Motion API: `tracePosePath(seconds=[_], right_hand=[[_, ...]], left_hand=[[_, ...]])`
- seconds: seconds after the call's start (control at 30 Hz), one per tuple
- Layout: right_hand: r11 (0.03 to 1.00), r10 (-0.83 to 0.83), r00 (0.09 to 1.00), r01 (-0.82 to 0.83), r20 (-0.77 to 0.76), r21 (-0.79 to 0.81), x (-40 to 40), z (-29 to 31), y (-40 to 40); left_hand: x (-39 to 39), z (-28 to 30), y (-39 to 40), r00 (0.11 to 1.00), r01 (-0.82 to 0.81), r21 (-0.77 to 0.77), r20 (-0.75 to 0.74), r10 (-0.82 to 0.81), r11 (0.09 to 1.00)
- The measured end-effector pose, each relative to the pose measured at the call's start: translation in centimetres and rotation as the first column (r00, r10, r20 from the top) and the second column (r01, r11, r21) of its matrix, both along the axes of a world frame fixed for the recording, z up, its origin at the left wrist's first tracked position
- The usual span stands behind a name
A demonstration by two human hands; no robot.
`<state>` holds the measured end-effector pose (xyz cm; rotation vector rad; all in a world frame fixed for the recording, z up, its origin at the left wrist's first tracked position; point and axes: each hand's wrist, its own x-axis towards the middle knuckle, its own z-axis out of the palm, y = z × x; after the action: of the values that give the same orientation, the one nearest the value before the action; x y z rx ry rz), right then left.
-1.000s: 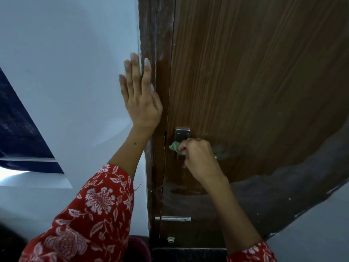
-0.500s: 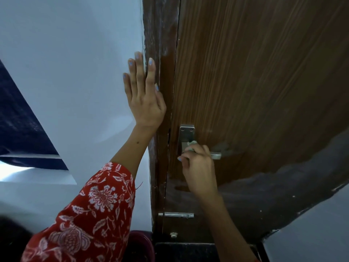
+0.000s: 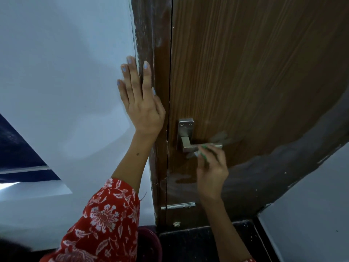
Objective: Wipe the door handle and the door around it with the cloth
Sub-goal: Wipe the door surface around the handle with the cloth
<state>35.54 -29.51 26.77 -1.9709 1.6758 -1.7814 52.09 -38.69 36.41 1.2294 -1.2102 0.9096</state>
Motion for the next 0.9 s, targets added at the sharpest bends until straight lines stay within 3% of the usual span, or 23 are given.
tracePosePath(seconds=[0.13, 0.23, 0.33, 0.4, 0.5, 0.67, 0.8, 0.9], right_hand=[[0.991, 0.118, 0.983, -0.125, -0.141, -0.043, 1.9, -0.7, -0.1], [0.997, -0.027, 0.998, 0.031, 0.059, -0.071, -0.2, -0.8, -0.8], [0.991, -0.124, 0.922, 0.135, 0.366, -0.006, 0.2, -0.9, -0.7], [0.994, -0.111, 0.921, 0.101, 0.374, 0.045, 2.1, -1.3, -0.2], [0.999, -0.015, 0.978, 0.024, 0.21, -0.039, 3.5, -2.5, 0.7], [0.989, -0.142, 0.857, 0.148, 0.495, 0.028, 1.7, -2.2, -0.8], [0.985, -0.029, 0.918, -0.042, 0.396, 0.169, 3.7, -4.7, -0.5], [0.977, -0.124, 0.839, 0.011, 0.529, 0.212, 3.7, -5.9, -1.5]], left_hand=[[0.9, -1.6, 0.2, 0.997, -0.001, 0.052, 0.075, -0.003, 0.999], [1.6, -1.9, 0.1, 0.993, 0.012, 0.064, 0.119, -0.019, 0.998], [1.5, -2.4, 0.0, 0.993, 0.014, 0.055, 0.114, -0.02, 0.998], [1.3, -2.8, -0.1, 0.995, -0.001, 0.043, 0.104, -0.003, 0.999], [1.3, -3.1, -0.4, 0.995, -0.014, 0.023, 0.098, 0.012, 1.0], [1.3, -3.3, -0.4, 0.995, -0.015, 0.001, 0.103, 0.015, 1.0], [1.2, -3.2, -0.4, 0.994, -0.026, -0.01, 0.102, 0.027, 1.0], [1.3, -3.4, -0.5, 0.994, -0.025, -0.015, 0.101, 0.026, 1.0]])
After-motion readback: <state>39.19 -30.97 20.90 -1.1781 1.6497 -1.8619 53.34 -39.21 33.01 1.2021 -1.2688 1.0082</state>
